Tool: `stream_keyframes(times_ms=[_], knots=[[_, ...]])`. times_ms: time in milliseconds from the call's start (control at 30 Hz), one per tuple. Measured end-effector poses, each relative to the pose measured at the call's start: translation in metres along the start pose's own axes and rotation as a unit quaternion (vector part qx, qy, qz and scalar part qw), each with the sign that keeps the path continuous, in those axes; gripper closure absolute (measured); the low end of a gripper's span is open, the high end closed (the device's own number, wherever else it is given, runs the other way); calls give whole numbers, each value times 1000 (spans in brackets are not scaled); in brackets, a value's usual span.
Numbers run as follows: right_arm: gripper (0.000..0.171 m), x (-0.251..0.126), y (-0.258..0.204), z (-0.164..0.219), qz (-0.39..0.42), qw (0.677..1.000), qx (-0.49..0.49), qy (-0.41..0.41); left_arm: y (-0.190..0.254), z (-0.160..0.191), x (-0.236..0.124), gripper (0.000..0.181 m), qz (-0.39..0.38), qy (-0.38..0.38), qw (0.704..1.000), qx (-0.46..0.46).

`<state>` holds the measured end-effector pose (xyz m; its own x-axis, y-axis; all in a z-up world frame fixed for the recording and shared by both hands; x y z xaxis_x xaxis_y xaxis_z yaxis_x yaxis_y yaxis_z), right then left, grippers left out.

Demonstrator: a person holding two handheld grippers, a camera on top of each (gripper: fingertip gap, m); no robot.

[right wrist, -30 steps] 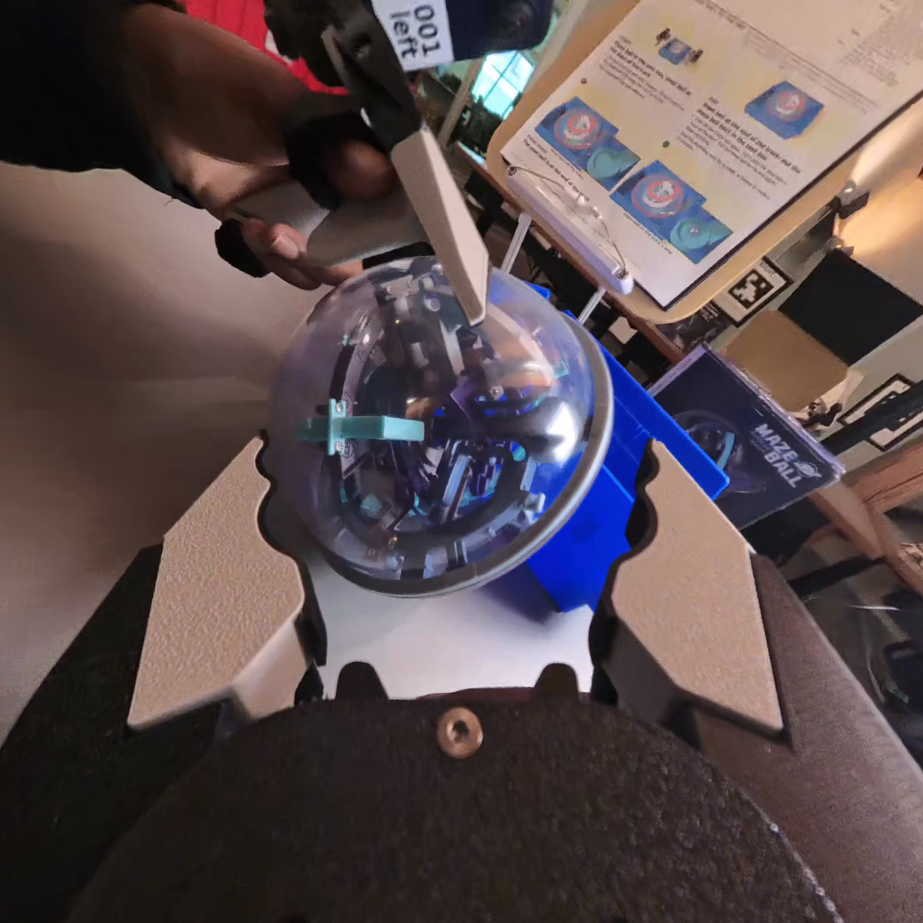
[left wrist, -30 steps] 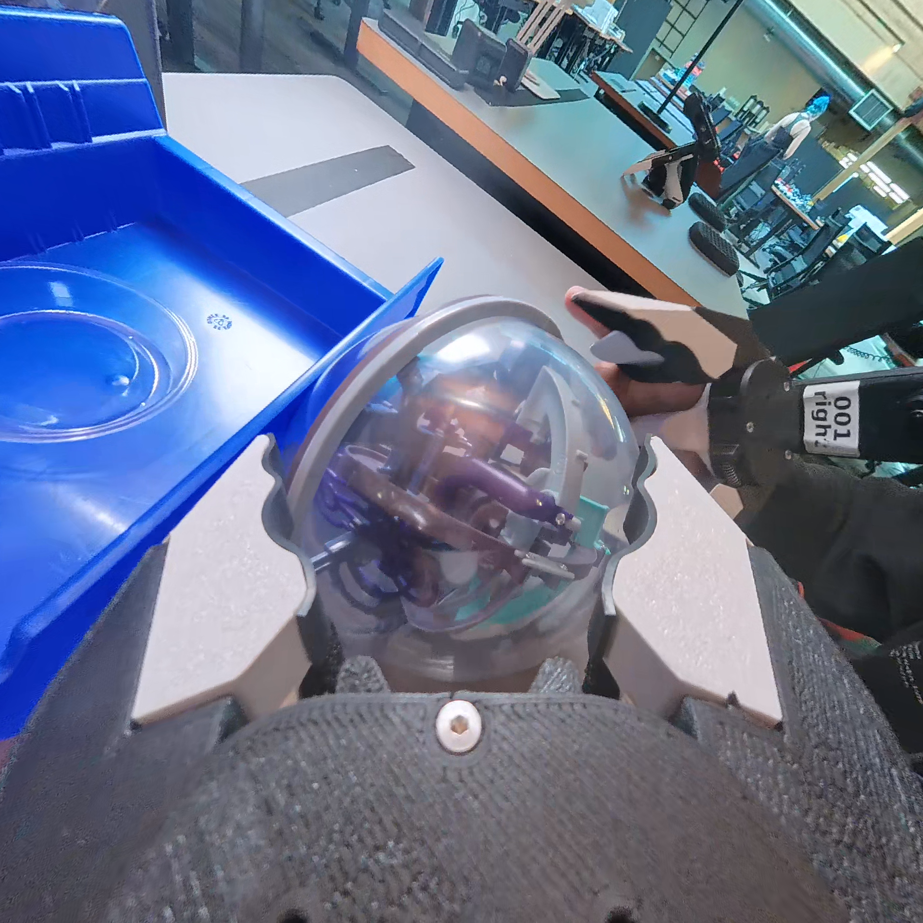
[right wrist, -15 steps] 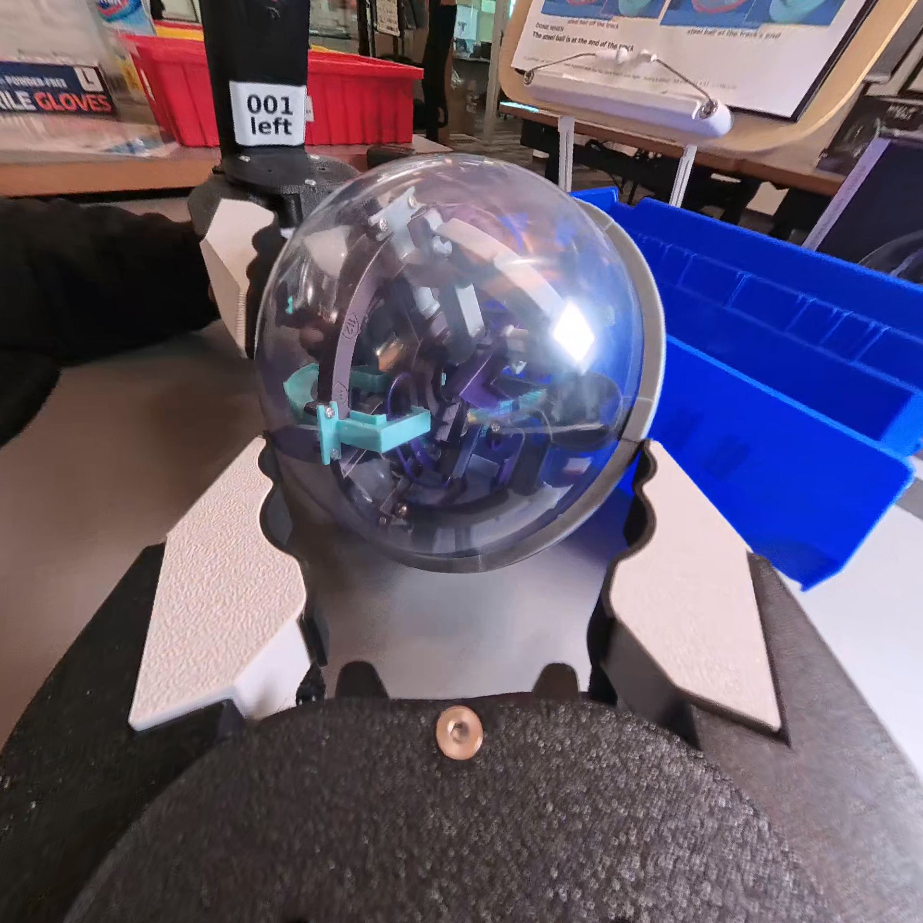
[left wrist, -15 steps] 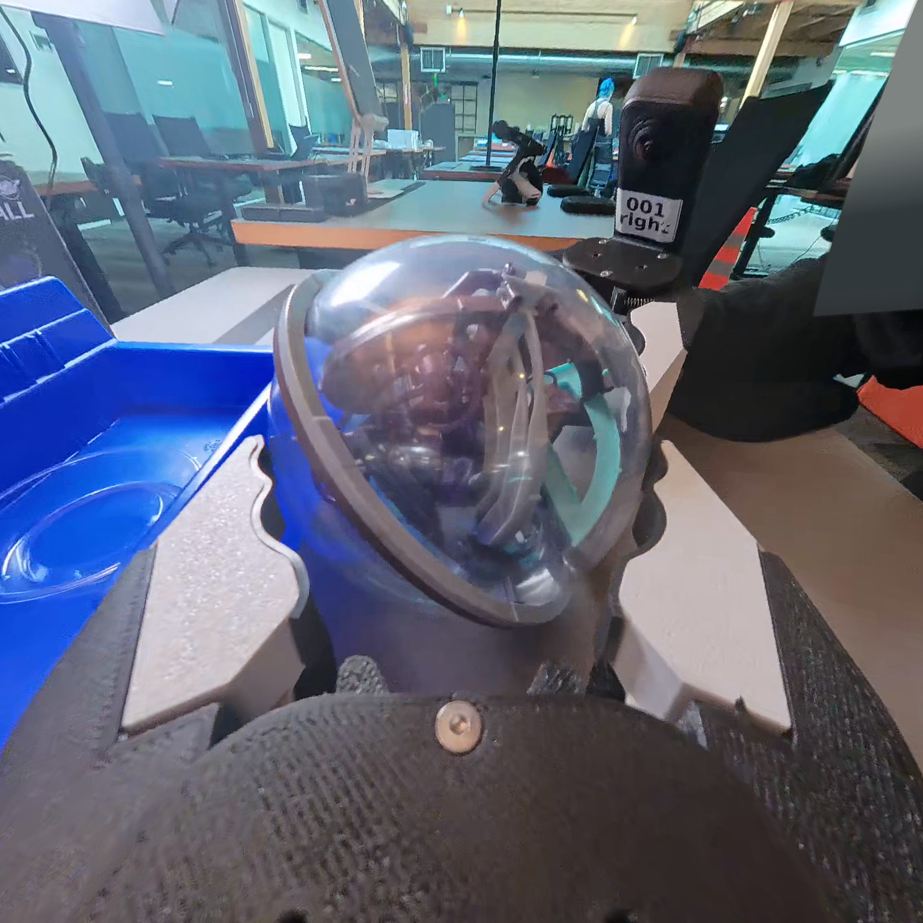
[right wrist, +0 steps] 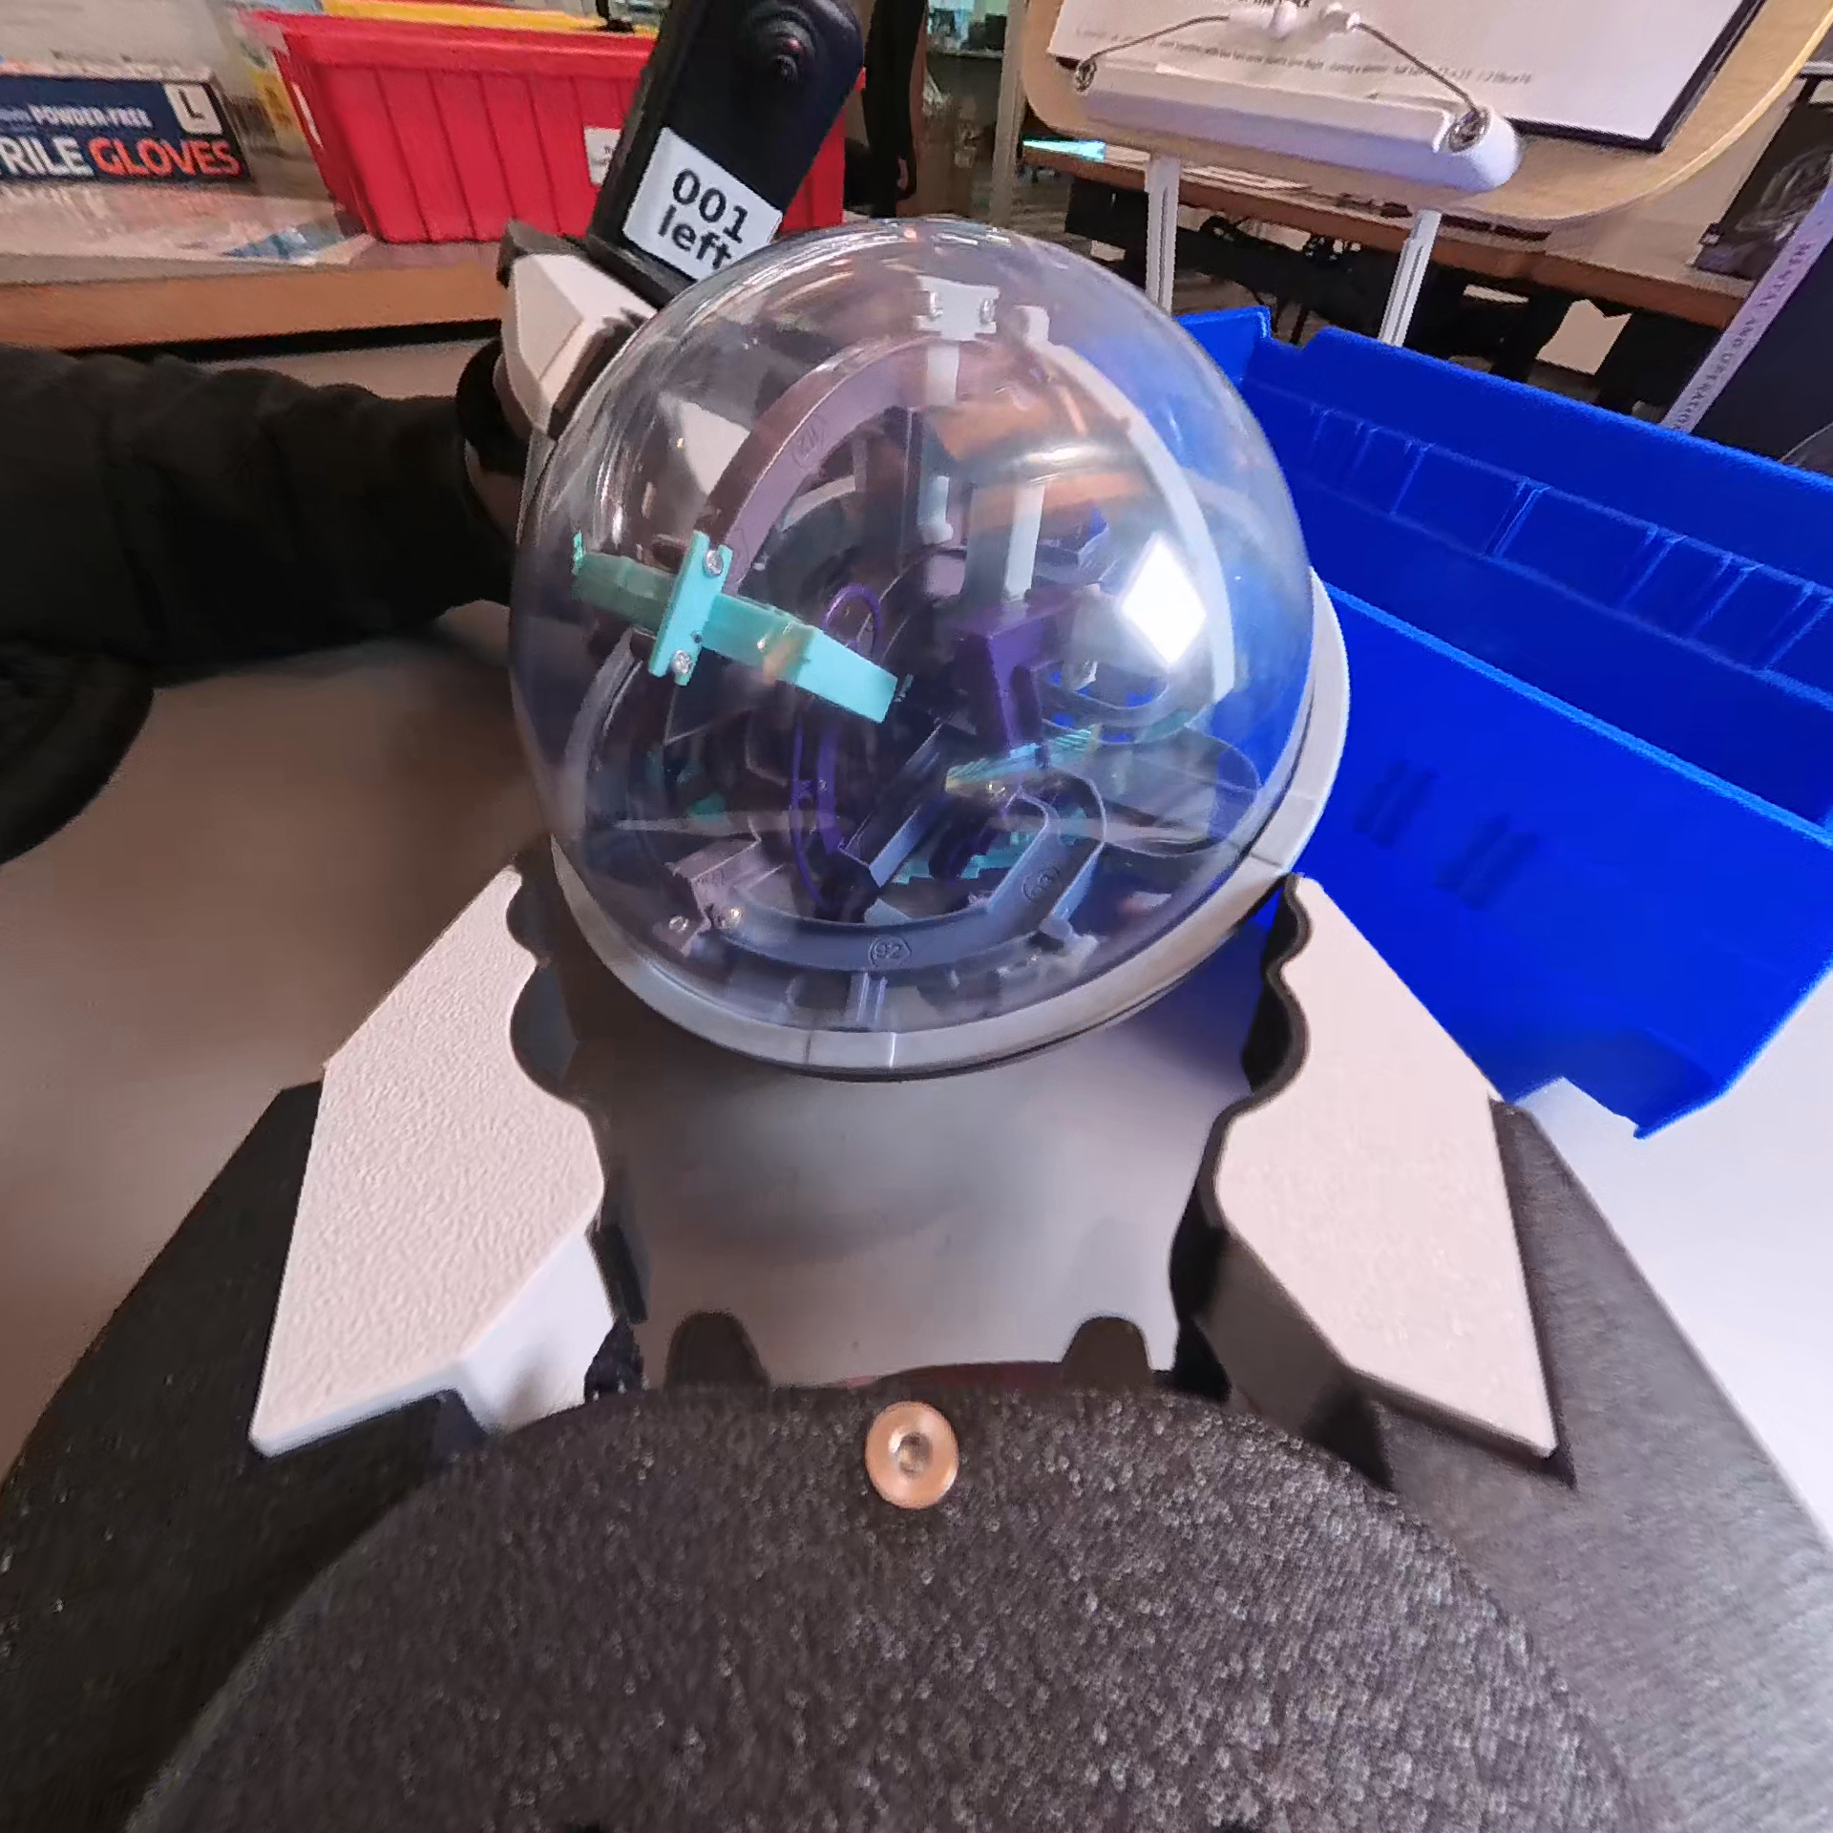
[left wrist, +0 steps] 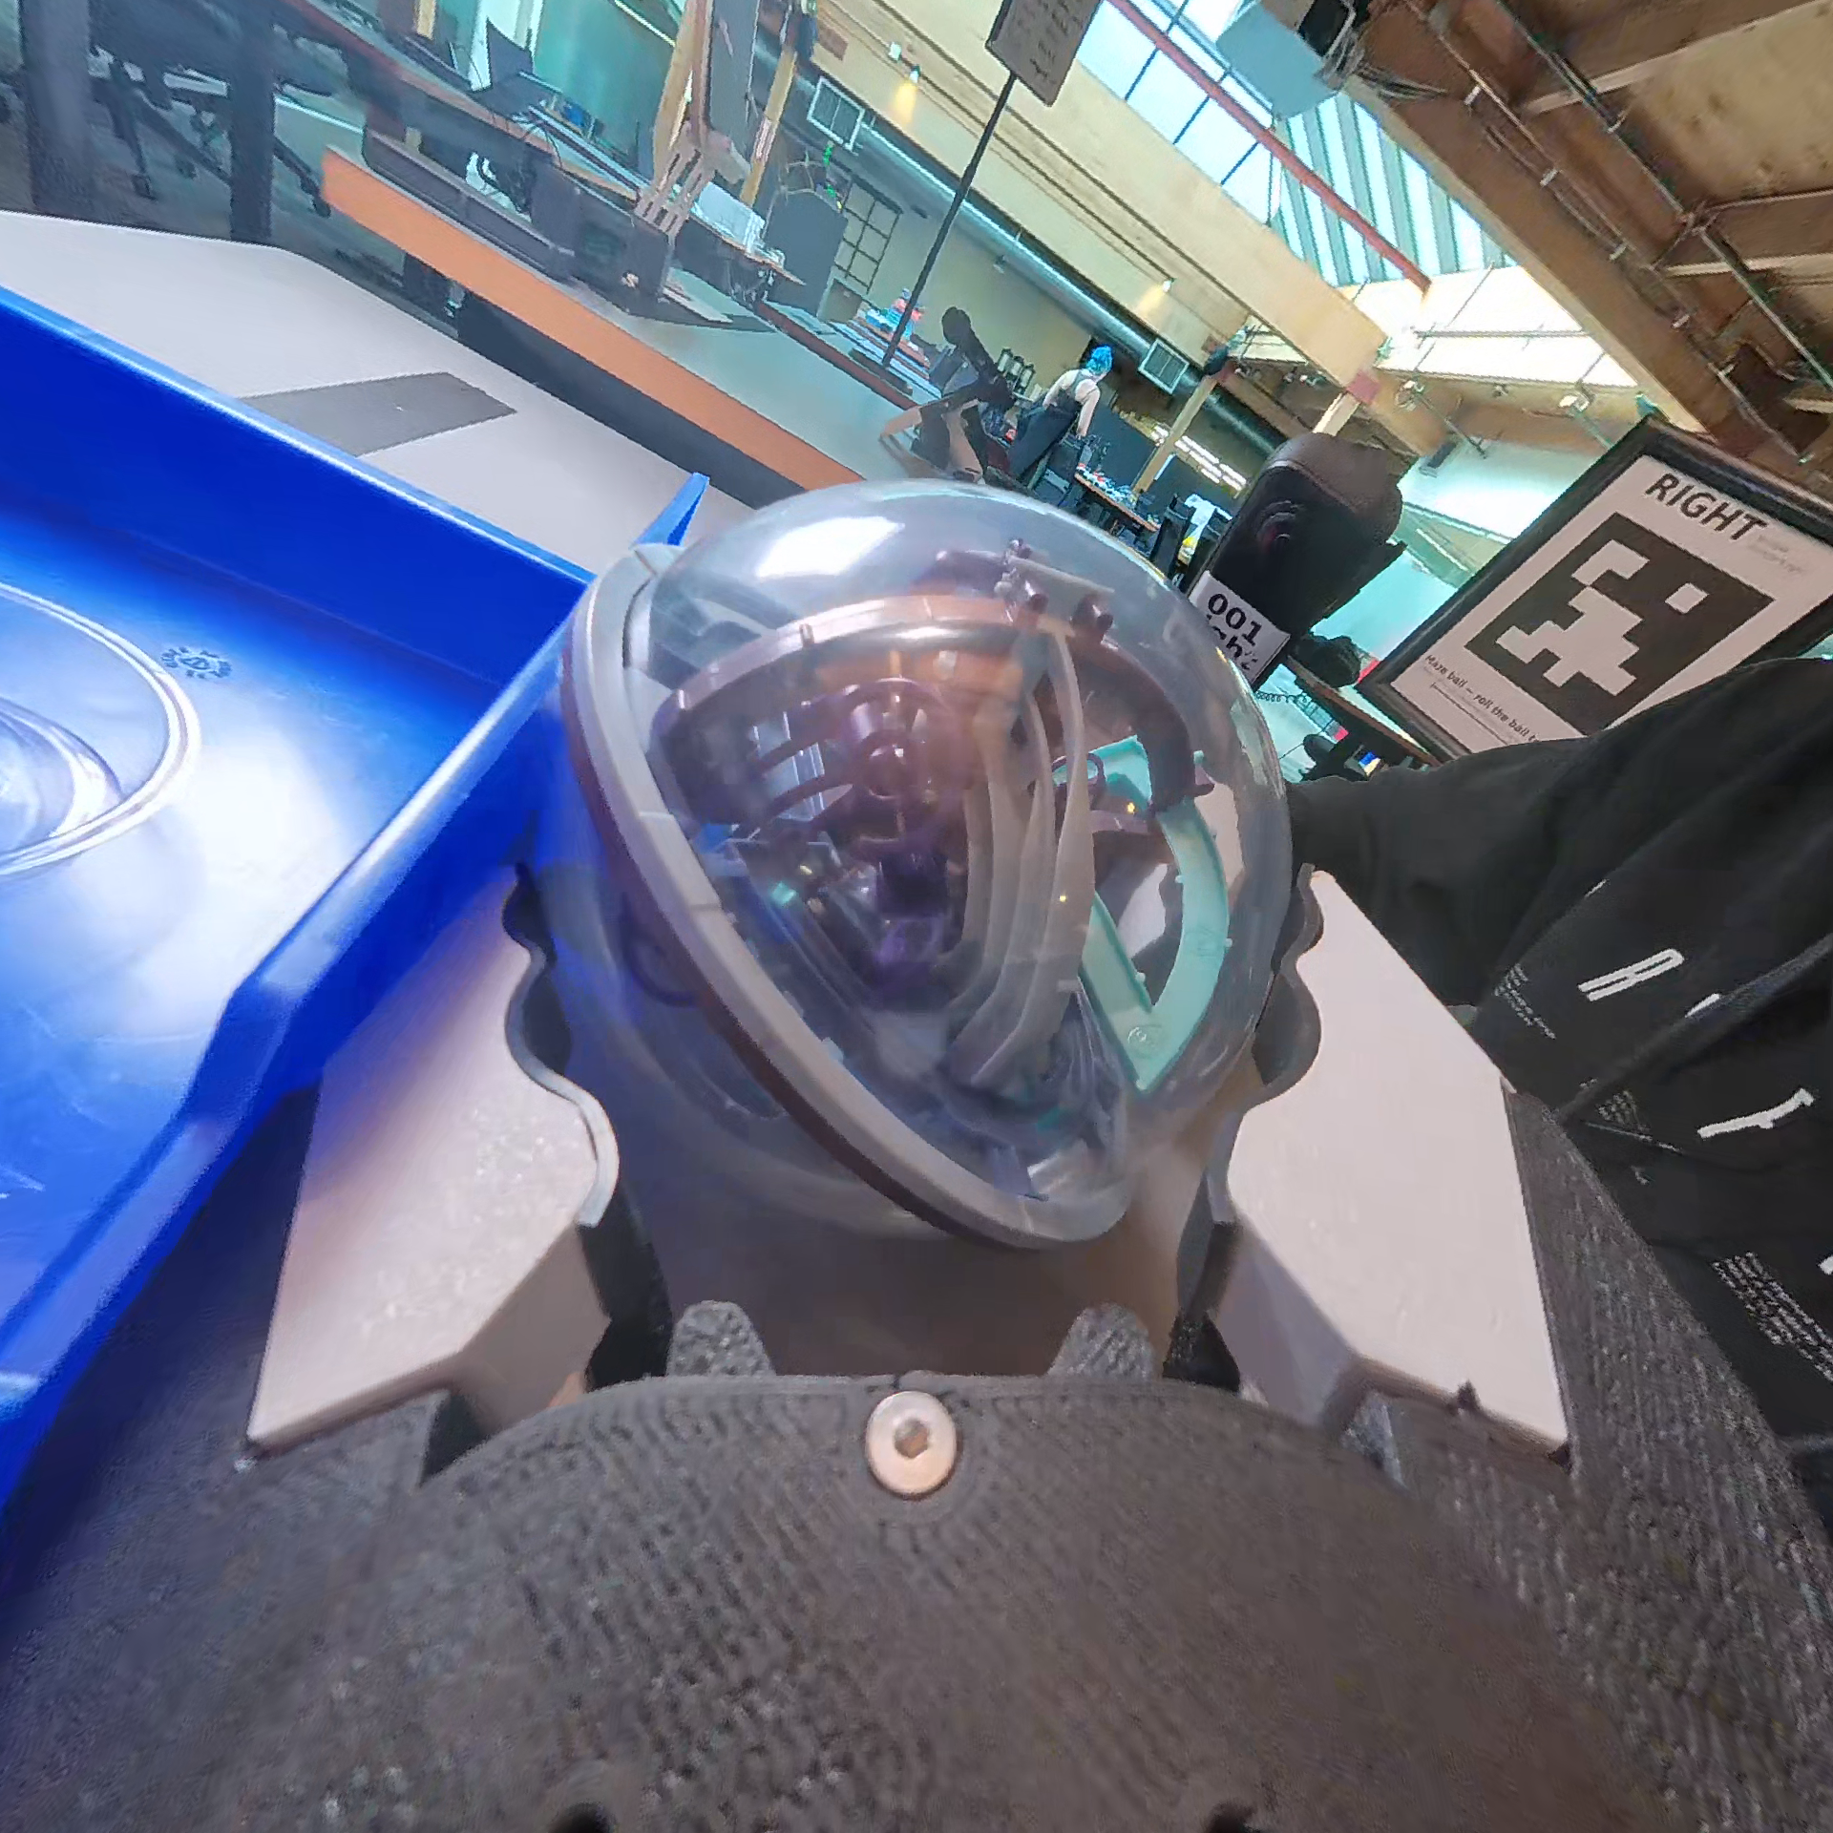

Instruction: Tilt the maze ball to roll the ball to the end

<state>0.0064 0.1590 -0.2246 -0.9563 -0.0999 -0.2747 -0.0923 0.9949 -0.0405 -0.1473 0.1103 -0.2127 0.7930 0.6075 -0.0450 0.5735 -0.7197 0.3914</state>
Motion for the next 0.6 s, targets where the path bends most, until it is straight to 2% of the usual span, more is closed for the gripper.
stream_keyframes(times_ms=[167,300,500,600], knots=[[30,-2,-2,-9,12,997,-68,20,-2,-1,-2,44,6,2,1000,-15],[24,5,-9,-5,22,992,-126,0,-1,0,-2,48,35,-5,998,-52],[24,8,-12,-4,15,997,-80,7,-4,-1,-6,50,40,9,994,-102],[25,9,-13,1,8,999,-53,-2,8,-2,-12,43,39,28,998,-46]])
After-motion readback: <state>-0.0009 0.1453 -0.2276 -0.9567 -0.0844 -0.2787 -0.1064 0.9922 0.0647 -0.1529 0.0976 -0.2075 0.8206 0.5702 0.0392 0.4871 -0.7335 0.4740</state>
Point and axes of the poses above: each gripper's, where its closed fingertips meet, x out along the fingers, z out of its underside, y = z × x across the jaws, the point moved 6 cm from there along -x, back along the fingers, and after that the axes turned 6 degrees about x, right-handed, at the moved point
